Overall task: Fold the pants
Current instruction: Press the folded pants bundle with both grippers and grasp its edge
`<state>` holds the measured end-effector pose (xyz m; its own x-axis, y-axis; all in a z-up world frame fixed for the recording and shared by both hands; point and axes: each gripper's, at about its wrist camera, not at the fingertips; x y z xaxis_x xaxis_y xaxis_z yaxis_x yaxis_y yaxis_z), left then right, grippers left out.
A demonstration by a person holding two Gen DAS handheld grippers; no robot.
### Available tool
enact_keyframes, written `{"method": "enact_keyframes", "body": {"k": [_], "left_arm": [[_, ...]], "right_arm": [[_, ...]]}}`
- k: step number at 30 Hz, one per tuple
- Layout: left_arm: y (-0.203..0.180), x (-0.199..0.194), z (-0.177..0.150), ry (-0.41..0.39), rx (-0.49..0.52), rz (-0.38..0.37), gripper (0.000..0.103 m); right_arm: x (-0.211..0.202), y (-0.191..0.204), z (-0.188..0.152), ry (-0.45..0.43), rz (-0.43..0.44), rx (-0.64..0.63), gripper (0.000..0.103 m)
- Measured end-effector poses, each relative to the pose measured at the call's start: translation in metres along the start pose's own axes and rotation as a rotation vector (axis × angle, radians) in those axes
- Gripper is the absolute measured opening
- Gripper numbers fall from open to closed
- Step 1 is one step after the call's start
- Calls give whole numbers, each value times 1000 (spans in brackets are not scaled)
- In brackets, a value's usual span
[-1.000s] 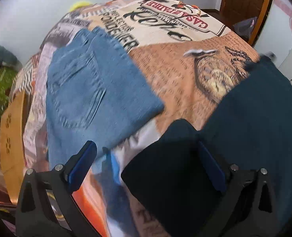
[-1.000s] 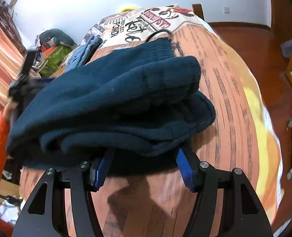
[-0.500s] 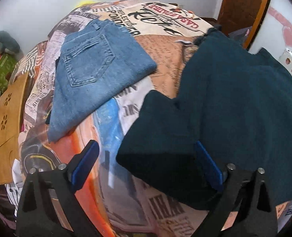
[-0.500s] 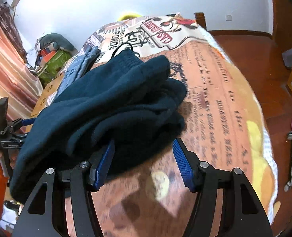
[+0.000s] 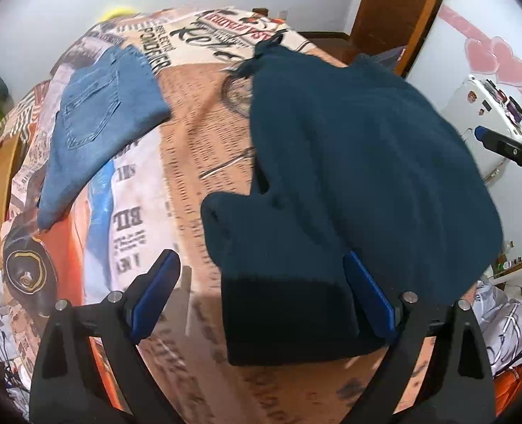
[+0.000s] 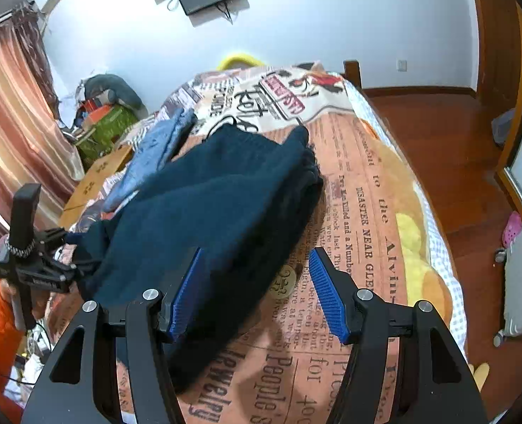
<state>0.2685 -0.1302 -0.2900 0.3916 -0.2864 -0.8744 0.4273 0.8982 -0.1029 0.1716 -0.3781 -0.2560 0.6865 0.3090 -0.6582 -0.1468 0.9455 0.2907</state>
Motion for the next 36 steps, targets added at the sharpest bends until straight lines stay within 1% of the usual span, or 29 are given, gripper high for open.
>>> {"method": "enact_keyframes", "body": {"k": [1,3,5,9,11,14,15,16,17,18,20,21,22,23,25,27,31,33,36], "left_arm": [[-5,-3,0,0,5,-5,95],[-9,-9,1,-10,19,11,94],[-6,-17,5,-26,26,23,94],[8,-35,21,-74,2,50,94],[17,-37,29,-81,-30,42,94],[23,-34,42,-83,-63,0,94],[22,-32,44,-89,-59,-1,94],[21,-29,46,-94,-49,5,93],[19,-23,47,-94,-35,21,89],[19,-17,47,-81,-28,36,86],[21,-3,44,-44,-28,52,72],[24,7,41,-21,-34,57,71],[27,13,37,-9,-46,52,71],[31,19,33,-2,-70,30,71],[34,25,28,2,-95,9,72],[34,25,29,2,-88,19,74],[38,15,40,13,-88,21,74],[36,6,48,-11,-66,39,74],[29,-7,69,-71,-16,66,74]], "right_arm": [[-3,0,0,-10,1,-1,59],[-5,0,0,-23,3,0,59],[-5,0,-1,-31,11,4,59],[5,2,-10,-4,38,19,59],[15,6,-16,23,64,30,59],[33,15,-21,62,107,33,59],[40,18,-23,70,123,25,57],[43,20,-24,71,128,16,50],[47,23,-25,70,122,8,45],[49,25,-26,66,116,2,44],[47,26,-26,48,107,-12,37],[47,24,-26,46,107,-15,35],[46,24,-27,47,105,-15,30],[48,24,-28,76,102,-38,27],[51,23,-32,86,95,-64,26],[56,19,-35,105,105,-44,26],[47,15,-30,100,113,-20,27],[39,10,-26,95,114,0,30],[29,1,-12,52,80,7,30]]}}
Point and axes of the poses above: each gripper's, at about its wrist camera, not at the fingertips, and x roughly the way its jaws point, y to its left, z to its top, and after that the axes turned 3 degrees about -x, right-handed
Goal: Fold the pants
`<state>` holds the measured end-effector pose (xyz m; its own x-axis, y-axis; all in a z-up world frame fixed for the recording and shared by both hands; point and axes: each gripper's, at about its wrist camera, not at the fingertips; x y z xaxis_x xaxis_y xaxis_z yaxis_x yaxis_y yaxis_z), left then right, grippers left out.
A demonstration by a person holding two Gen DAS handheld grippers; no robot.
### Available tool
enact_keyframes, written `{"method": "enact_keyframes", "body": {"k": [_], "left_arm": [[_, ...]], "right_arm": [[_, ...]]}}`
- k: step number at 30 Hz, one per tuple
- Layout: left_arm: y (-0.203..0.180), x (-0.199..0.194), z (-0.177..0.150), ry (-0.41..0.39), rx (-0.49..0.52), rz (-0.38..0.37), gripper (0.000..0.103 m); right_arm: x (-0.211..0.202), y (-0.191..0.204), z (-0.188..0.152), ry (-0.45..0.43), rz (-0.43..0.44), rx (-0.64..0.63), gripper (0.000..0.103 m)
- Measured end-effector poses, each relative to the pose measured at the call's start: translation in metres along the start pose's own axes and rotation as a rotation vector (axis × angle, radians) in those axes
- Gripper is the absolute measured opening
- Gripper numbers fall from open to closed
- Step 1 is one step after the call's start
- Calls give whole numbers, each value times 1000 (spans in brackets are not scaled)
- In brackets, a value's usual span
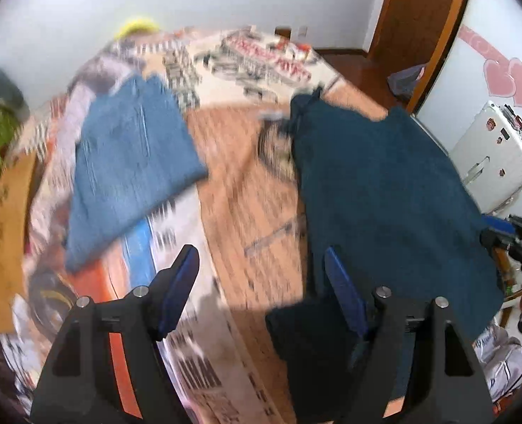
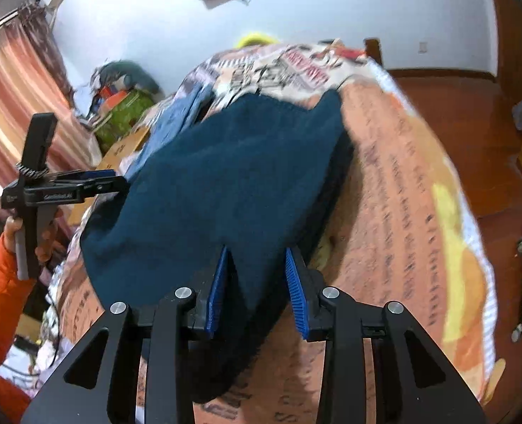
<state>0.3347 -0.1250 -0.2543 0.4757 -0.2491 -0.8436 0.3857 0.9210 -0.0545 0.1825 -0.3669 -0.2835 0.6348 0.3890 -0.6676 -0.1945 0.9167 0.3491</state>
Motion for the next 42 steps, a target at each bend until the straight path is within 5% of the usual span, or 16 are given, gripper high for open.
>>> {"method": "enact_keyframes", "body": {"k": [8,11,15,16,18,23,29,34,42], "left_arm": [[-26,39,69,2,34,-66,74],[-36,71,88,58,34,-108,74],[-48,117,105,128,77,-57,73],[-47,126,108,142,82,-45,72],[-45,136,111,156,72,-75,67],[-50,140,111,154,78,-166,28],[-47,129,114,91,34,-145,20],[-38,144,114,158,-4,-132,20],[-49,74,115,35,30,-151,27]], "right_arm": [[6,-27,54,-130,-75,27,41],[23,-41,70,-123,-69,42,41],[54,-59,78,-79,-58,77,41],[61,-64,79,-74,-49,89,40],[75,-74,76,-55,-42,119,22],[78,-72,73,-81,-50,78,15],[74,-66,86,-124,-96,-10,10],[104,-81,82,-11,-91,22,12],[52,-58,95,-31,-77,10,33]]}}
Point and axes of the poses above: each gripper's, at about its wrist camera, not at the fingertips, and x roughly the way its jaws point, y to its left, z to its top, and after that the axes turned 3 degrees about -x, right-handed
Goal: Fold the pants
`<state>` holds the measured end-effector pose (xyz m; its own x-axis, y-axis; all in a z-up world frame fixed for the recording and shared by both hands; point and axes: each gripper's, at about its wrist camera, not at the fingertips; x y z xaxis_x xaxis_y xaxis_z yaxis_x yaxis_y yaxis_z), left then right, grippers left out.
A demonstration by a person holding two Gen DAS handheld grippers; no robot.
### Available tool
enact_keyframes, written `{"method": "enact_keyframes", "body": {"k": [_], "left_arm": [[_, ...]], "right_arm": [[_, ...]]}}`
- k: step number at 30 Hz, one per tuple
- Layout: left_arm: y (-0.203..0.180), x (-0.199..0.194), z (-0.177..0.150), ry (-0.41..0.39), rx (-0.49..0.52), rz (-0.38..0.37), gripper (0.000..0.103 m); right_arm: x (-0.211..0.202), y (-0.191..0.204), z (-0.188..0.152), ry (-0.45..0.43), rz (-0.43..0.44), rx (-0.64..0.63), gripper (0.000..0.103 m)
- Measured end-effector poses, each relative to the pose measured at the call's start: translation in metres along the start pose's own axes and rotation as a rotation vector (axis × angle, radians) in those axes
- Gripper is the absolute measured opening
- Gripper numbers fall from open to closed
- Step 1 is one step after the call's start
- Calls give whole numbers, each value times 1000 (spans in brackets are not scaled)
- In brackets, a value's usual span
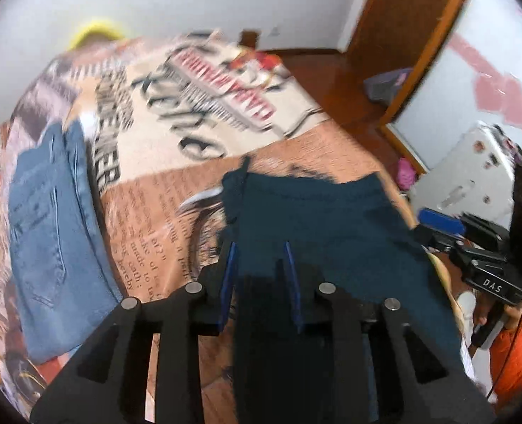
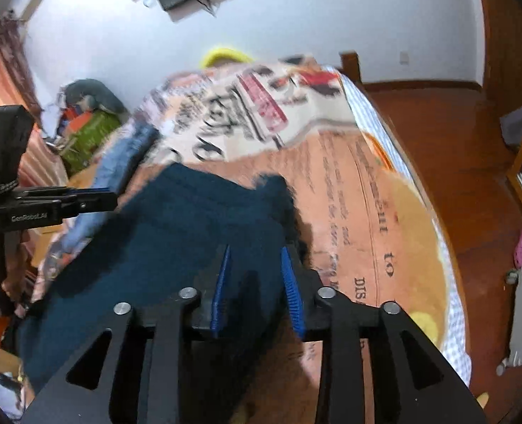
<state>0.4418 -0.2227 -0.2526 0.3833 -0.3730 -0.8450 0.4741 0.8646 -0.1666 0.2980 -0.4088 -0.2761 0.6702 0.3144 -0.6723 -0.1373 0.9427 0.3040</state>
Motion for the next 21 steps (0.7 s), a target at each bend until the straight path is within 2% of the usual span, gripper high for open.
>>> {"method": "enact_keyframes", "body": {"k": [2,4,7,9,10,12,18,21], "left_arm": [[-21,-12,-10,-10,71,-25,27],[-36,-13,-23,0,119,-46,31],[-53,8,-49,68,171,-31,39],[-51,34,-67,159,166,-5,39],[-47,42,-75,176,166,1,39],[-43,35,-81,148,162,-5,39],[-32,-4,-102,97,150,23,41],[-21,-31,-119,51,118,24,51]], "right_arm": [[-12,15,2,-30,29,-33,47],[-15,31,0,-34,63,-61,48],[5,47,-15,41,89,-85,48],[28,51,-29,131,86,-89,48],[35,52,-35,159,76,-96,48],[36,56,-46,170,64,-118,48],[-3,62,-65,163,62,-121,48],[-17,64,-85,180,44,-125,48]]}}
Point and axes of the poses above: each gripper's, at about its wrist camera, not at the fingertips, and x roughly the way its jaws point, y to its left, z to its top, and after that the axes turned 3 degrees about -x, right-handed
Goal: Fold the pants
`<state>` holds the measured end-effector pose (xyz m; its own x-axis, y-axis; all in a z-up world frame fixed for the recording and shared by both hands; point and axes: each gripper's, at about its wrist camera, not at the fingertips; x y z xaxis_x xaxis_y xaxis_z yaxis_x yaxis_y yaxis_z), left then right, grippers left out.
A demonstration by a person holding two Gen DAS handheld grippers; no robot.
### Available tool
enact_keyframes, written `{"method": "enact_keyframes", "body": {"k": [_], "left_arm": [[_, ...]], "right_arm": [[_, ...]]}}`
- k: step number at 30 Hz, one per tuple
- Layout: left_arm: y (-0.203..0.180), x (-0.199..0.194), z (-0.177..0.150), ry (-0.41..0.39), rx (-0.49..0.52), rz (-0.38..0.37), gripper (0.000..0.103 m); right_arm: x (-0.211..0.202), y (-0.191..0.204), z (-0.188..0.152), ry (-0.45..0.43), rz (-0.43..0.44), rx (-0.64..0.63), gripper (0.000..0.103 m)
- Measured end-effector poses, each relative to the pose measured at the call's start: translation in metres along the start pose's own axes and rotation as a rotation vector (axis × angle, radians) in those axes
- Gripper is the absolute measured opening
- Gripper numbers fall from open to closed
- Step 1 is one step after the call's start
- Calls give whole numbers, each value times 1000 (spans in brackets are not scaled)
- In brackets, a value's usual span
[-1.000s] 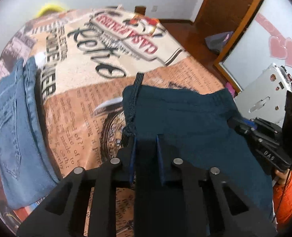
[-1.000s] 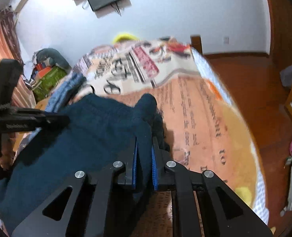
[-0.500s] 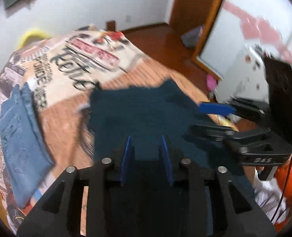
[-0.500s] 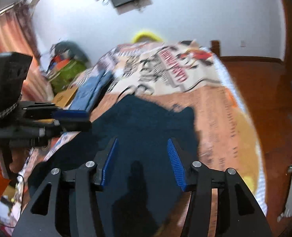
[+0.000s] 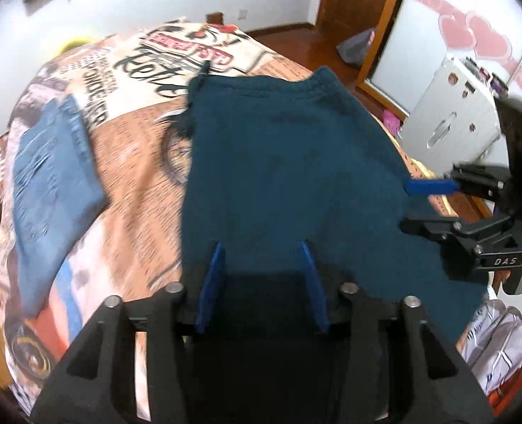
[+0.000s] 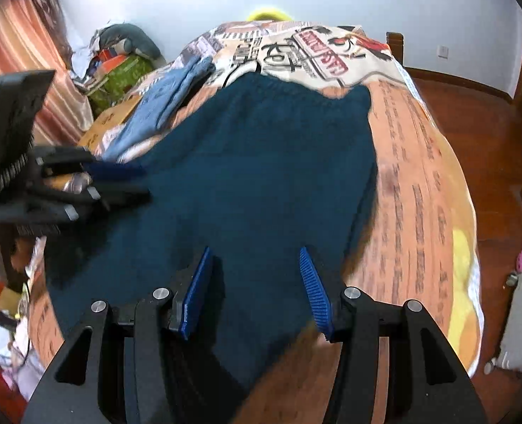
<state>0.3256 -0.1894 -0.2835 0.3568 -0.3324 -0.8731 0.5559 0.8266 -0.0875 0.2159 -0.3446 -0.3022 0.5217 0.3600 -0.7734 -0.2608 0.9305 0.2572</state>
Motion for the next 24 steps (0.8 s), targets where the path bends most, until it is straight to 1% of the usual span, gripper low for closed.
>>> {"method": "enact_keyframes", "body": {"k": [2,4,6,8,10,13,15,16,18,20,21,24], "left_arm": [[6,-12,-13,-21,-22,17,57],[11,-13,-25,-22,-36,36,60],[15,-9,-37,-20,-64,30,61],[21,-9,-40,-21,-104,18,63],[24,-15,-36,-19,-114,16,63],[21,-26,-27,-42,-58,63,63],[21,-32,-19,-55,-39,83,63],[23,-34,-15,-58,-38,82,64],[29,-32,-2,-56,-54,59,68],[34,-23,11,-37,-69,24,79],[37,-16,17,-16,-70,17,82],[39,9,27,60,-59,9,83]], "right_arm": [[-4,4,-14,0,-11,13,48],[-5,0,-24,-10,-12,51,50],[-2,-11,-33,-14,40,146,52],[0,-20,-36,-13,80,223,54],[-1,-21,-34,-14,81,240,54],[-10,-15,-25,-24,46,194,54],[-18,-15,-19,-44,37,190,54],[-22,-17,-18,-57,32,196,55],[-29,-22,-16,-87,23,221,60],[-32,-26,-14,-116,17,253,64],[-31,-27,-13,-123,18,262,65],[-24,-30,-13,-127,32,286,65]]}}
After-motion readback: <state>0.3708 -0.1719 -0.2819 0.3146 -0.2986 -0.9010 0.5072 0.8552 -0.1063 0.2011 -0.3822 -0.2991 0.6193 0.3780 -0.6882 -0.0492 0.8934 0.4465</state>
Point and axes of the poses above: each gripper's, at about its wrist camera, not at the fingertips, and x roughly the way its jaws point, y to its left, z to its top, and after that the axes turned 3 degrees about -x, right-handed
